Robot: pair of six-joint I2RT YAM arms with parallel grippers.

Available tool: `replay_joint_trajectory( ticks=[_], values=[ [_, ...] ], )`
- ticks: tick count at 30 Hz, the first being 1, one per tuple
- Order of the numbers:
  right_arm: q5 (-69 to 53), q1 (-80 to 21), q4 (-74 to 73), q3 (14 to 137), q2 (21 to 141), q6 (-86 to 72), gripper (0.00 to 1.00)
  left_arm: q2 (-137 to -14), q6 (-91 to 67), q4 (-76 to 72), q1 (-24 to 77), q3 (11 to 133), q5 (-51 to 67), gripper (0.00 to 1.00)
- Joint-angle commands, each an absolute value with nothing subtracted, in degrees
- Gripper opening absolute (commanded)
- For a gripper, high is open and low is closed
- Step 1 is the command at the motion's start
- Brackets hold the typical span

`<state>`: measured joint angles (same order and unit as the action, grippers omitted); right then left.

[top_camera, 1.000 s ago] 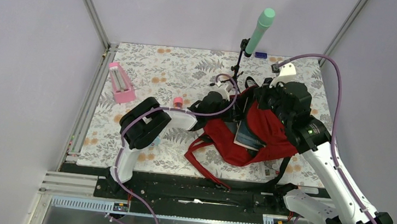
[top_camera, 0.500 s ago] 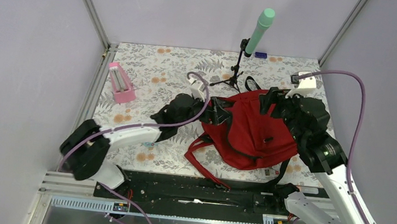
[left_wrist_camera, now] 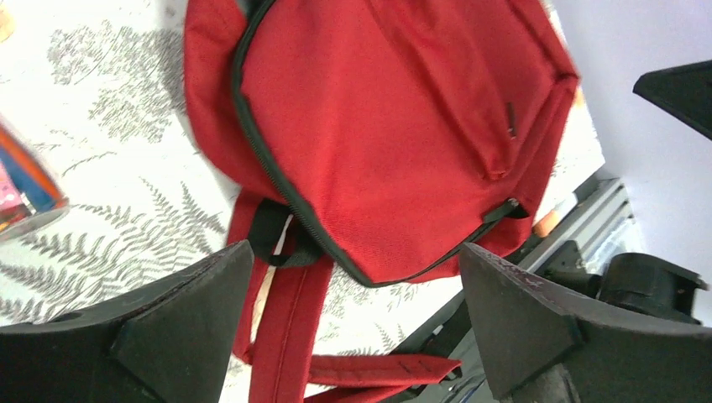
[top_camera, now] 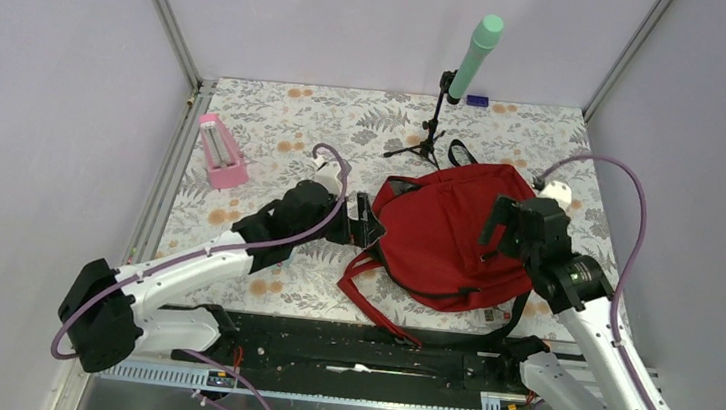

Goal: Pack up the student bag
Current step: Place the book in the student bag.

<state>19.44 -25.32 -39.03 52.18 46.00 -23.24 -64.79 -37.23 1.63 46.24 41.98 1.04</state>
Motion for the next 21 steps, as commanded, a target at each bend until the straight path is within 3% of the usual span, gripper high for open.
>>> replay_joint_trajectory(
  ticks=[1,7,14,21],
  values=[
    [17.7,-16.9,-40.8,45.7,42.9,-29.9,1.0,-69.1,-34.8,10.3,44.6,50.0,1.9,0.97],
    [16.6,-14.4,-39.0,37.1,41.8,-38.6,1.0,-82.6,-34.1,13.3,41.1,59.7,8.4,0.99],
    [19.4,-14.0,-36.5,27.8,36.3,-52.7,1.0,-92.9,-34.1,6.4,39.9,62.9,2.4,0.99],
    [14.3,-14.0,-27.7,23.6,36.8,-53.5,0.95,-101.6,-36.1,-0.5,39.2,65.3,7.8,0.99]
  ],
)
